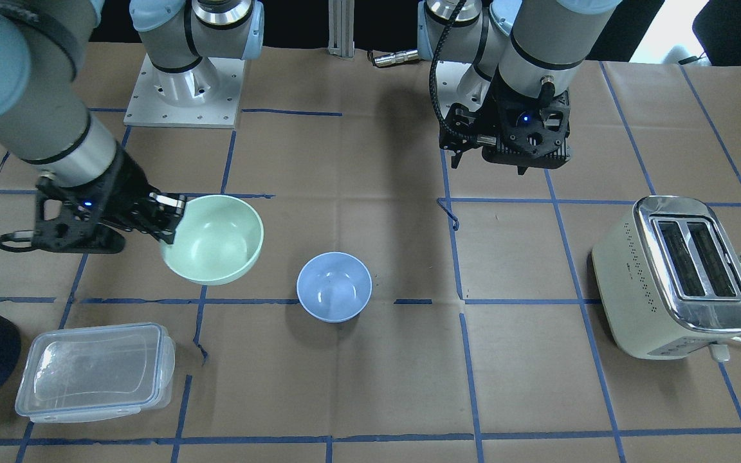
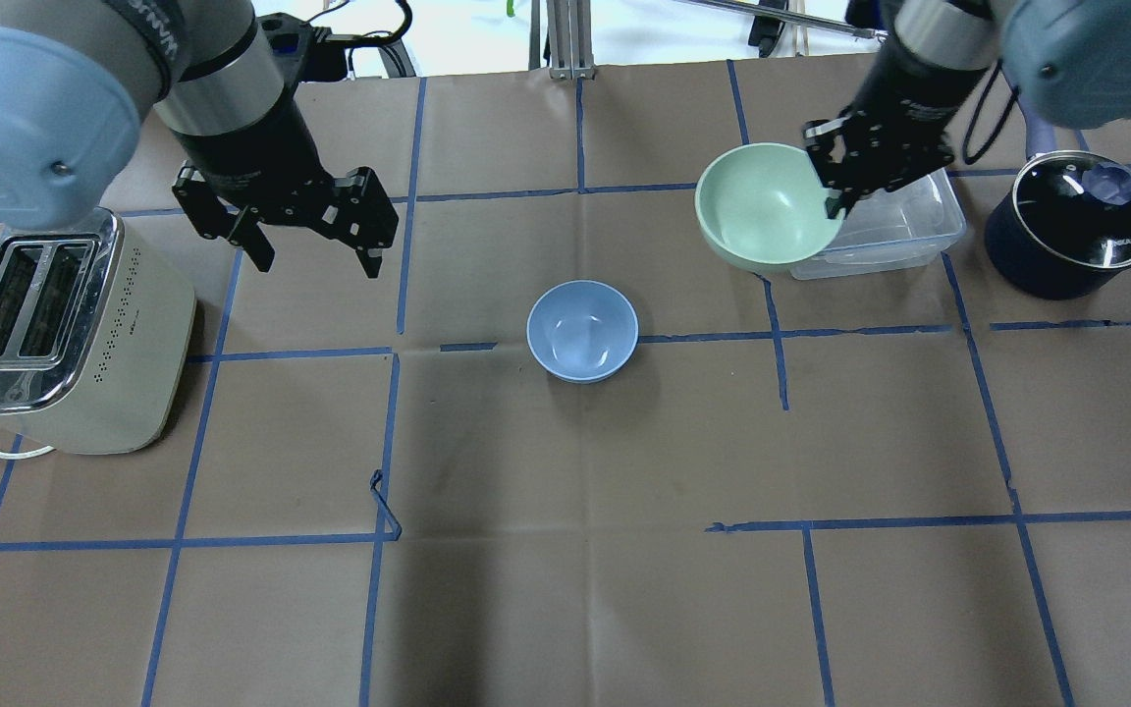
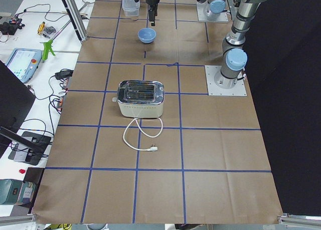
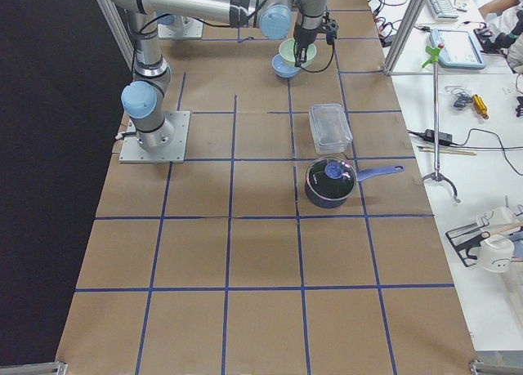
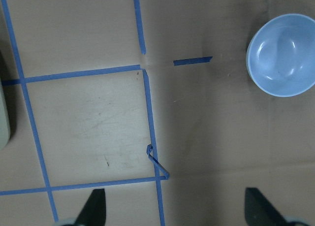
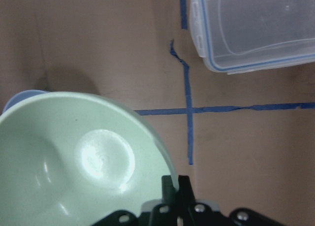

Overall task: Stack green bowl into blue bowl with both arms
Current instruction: 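Move green bowl over blue bowl and lower it inside with right gripper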

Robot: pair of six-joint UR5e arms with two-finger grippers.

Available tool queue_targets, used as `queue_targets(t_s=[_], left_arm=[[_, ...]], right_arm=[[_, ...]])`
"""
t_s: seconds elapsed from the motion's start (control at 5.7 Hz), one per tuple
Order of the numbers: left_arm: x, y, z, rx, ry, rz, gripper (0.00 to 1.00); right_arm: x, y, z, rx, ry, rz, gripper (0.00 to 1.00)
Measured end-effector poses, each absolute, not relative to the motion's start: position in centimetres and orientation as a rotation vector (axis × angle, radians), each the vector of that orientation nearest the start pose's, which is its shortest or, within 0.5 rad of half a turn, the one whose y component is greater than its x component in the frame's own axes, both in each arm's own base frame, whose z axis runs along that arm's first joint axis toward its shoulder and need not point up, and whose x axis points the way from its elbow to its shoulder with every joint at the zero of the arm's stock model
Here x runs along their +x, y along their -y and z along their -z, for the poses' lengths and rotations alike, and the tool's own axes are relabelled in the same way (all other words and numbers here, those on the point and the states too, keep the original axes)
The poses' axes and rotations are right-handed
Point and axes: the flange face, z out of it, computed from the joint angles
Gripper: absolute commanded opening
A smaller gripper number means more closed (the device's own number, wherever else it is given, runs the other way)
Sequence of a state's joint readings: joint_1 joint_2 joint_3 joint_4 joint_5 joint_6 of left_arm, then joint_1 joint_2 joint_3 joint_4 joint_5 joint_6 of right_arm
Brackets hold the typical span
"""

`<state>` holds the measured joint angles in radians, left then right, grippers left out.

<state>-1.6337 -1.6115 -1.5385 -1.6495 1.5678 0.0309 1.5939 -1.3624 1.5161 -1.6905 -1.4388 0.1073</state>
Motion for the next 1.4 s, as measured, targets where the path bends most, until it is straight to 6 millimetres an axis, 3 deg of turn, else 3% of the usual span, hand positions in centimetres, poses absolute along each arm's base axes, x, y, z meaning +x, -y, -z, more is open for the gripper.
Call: queue_targets(t_s=[0.18, 0.35, 0.53, 0.88, 1.23, 1.4], left_arm=[[-16.2, 49.1, -47.7, 0.130, -3.157, -0.137, 0.98], [-16.1, 49.1, -47.7, 0.121, -3.160, -0.132, 0.98], [-16.0, 49.1, -47.8, 0.118, -3.157, -0.130, 0.98], [-15.9, 49.1, -48.0, 0.120, -3.152, -0.123, 0.98], [-15.8, 49.2, -48.1, 0.122, -3.149, -0.117, 0.98], [-15.8, 49.1, -48.2, 0.122, -3.149, -0.115, 0.98]], right_arm=[[21.8, 56.9, -39.5, 0.182, -2.998, -0.048, 0.03], [25.9, 57.1, -36.9, 0.207, -2.994, -0.048, 0.03], [28.0, 57.4, -33.7, 0.211, -2.985, -0.065, 0.03], [28.6, 56.7, -27.6, 0.198, -2.969, -0.082, 0.03], [28.3, 56.1, -26.1, 0.200, -2.974, -0.077, 0.06], [28.2, 56.0, -25.8, 0.206, -2.977, -0.084, 0.13]])
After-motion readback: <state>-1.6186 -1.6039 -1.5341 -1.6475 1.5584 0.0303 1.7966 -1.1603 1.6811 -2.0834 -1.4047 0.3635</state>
